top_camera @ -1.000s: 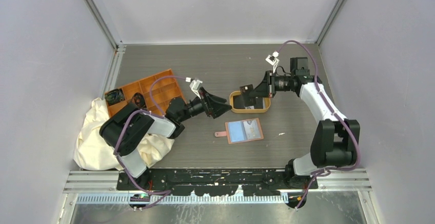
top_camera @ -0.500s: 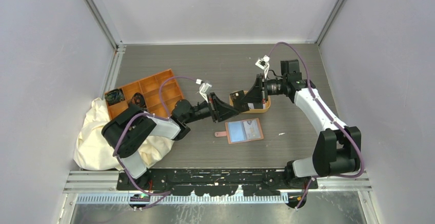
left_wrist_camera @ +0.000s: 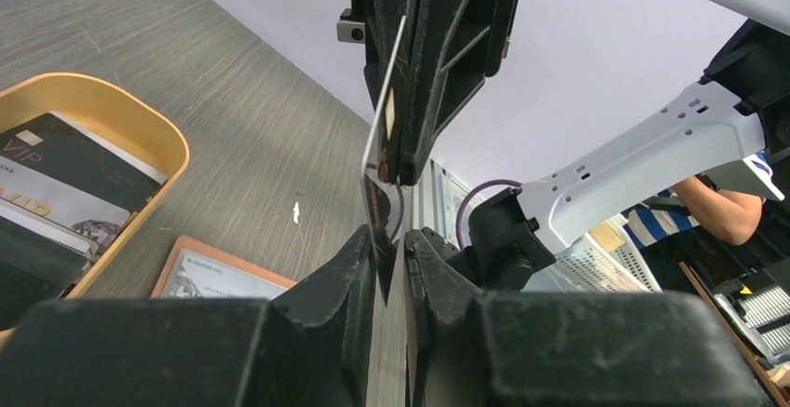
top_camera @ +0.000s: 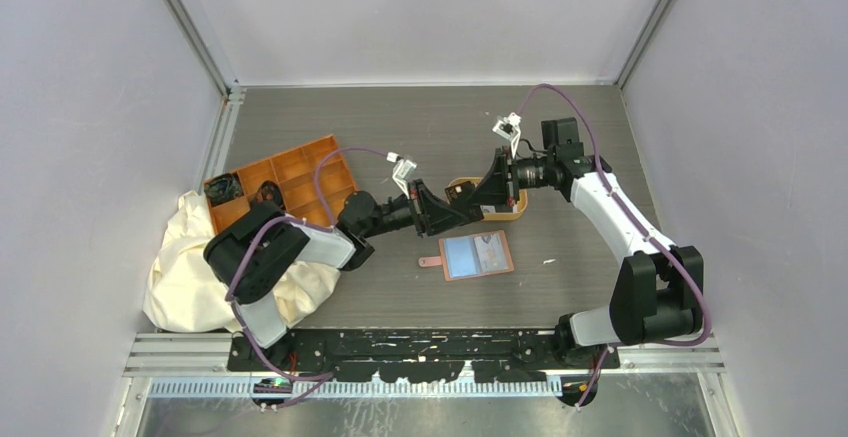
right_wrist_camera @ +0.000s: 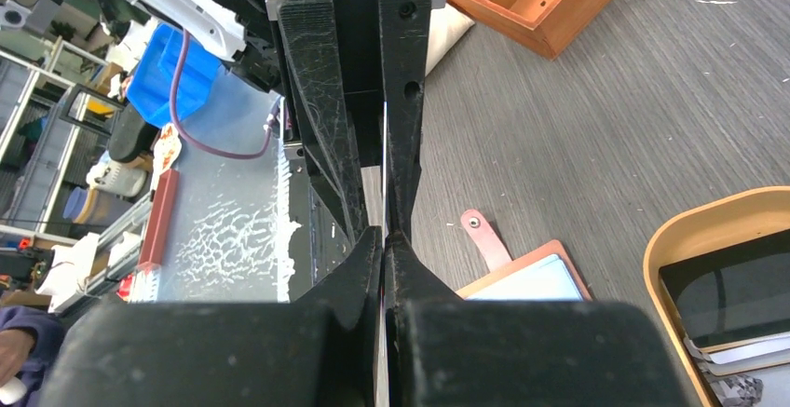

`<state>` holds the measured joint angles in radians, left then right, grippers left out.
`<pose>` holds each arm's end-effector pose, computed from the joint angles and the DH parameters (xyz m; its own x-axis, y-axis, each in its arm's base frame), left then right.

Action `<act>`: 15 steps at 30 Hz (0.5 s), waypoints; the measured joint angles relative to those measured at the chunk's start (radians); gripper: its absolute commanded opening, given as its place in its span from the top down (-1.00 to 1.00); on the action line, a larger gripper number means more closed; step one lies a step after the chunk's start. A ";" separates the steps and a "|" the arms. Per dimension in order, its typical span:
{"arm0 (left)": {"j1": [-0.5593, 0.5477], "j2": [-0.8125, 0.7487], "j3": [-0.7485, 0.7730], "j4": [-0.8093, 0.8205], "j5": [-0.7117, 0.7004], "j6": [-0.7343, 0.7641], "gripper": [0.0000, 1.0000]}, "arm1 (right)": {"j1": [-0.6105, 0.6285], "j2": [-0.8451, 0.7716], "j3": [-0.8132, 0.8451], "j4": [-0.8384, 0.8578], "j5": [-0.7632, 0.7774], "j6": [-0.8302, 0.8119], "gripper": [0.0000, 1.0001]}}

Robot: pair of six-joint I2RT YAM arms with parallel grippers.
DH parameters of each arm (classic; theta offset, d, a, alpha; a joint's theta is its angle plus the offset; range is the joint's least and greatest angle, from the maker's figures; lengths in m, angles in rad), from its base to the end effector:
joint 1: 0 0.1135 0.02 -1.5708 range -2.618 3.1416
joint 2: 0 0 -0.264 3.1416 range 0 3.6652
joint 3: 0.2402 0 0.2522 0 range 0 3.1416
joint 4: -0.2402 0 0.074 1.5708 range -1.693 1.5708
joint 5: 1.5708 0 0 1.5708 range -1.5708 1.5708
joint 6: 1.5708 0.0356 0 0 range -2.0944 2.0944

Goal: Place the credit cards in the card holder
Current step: Insert the credit card into the card holder.

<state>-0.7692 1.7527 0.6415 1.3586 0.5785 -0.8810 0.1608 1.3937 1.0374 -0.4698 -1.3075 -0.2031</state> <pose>0.2242 -0.2441 0.2056 -0.6311 -0.2880 -0.7203 0.7487 0.0168 -0.6627 0.2713 0.0788 0.2829 -0.5722 -0.1460 -0.8070 -0.8199 0.1253 0.5587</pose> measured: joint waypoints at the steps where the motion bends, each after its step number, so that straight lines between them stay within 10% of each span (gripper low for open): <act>1: 0.000 0.002 0.002 0.000 0.003 -0.002 0.69 | 0.002 0.000 0.000 -0.006 0.000 -0.007 0.95; 3: 0.000 0.008 0.005 0.001 0.010 -0.003 0.99 | 0.007 0.000 0.000 -0.017 0.000 -0.020 0.95; 15: 0.037 0.024 0.010 0.007 0.131 -0.006 1.00 | 0.010 0.000 0.001 -0.110 0.037 -0.111 0.37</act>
<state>-0.7322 1.7771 0.6518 1.3659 0.7097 -0.8867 0.1711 1.3941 1.0382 -0.5797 -1.2701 -0.3138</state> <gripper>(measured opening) 0.009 0.306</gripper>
